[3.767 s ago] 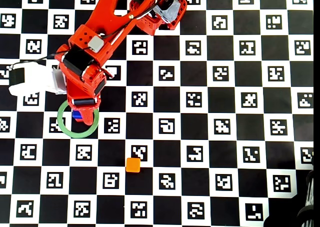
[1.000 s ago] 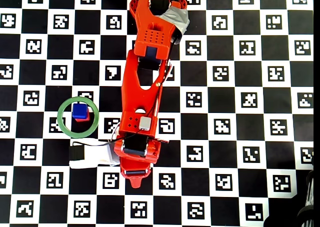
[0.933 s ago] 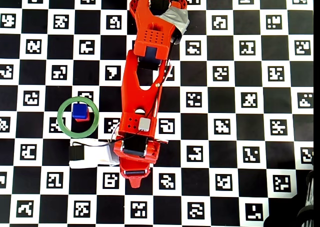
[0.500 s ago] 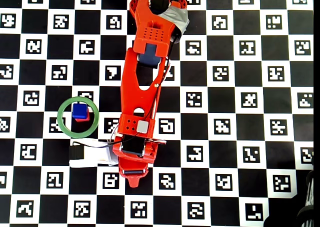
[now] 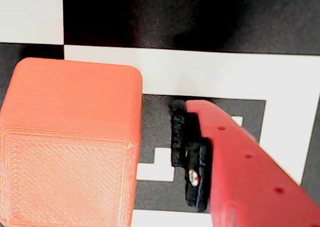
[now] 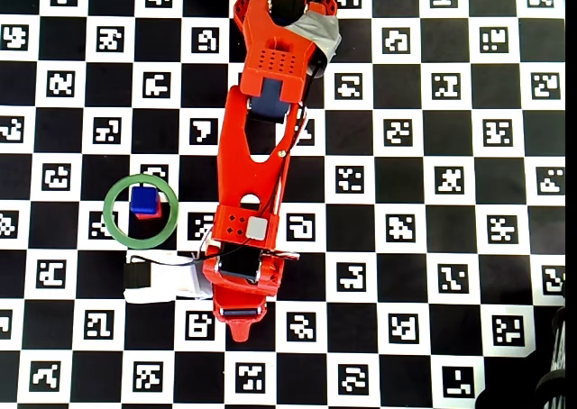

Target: Grab the red cube then put it in the green circle then put the blue cube on top and finally the orange cube on top

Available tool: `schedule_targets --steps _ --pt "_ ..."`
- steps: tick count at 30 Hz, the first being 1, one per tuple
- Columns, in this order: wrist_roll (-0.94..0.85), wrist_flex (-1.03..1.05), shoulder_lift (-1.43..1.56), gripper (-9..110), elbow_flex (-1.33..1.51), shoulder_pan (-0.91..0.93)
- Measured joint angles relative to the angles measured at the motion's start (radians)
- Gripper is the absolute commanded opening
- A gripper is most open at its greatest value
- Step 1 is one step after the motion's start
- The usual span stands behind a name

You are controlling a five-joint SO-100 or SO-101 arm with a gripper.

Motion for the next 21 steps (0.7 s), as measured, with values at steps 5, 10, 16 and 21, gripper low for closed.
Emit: schedule_targets --steps 5,10,16,21 --pt "0.000 -0.002 0.000 40 0.000 0.000" --pt "0.000 -0.002 0.000 18 0.000 0.000" --pt "0.000 -0.002 0.000 9 0.000 0.000" --pt "0.000 -0.002 0.002 9 0.000 0.003"
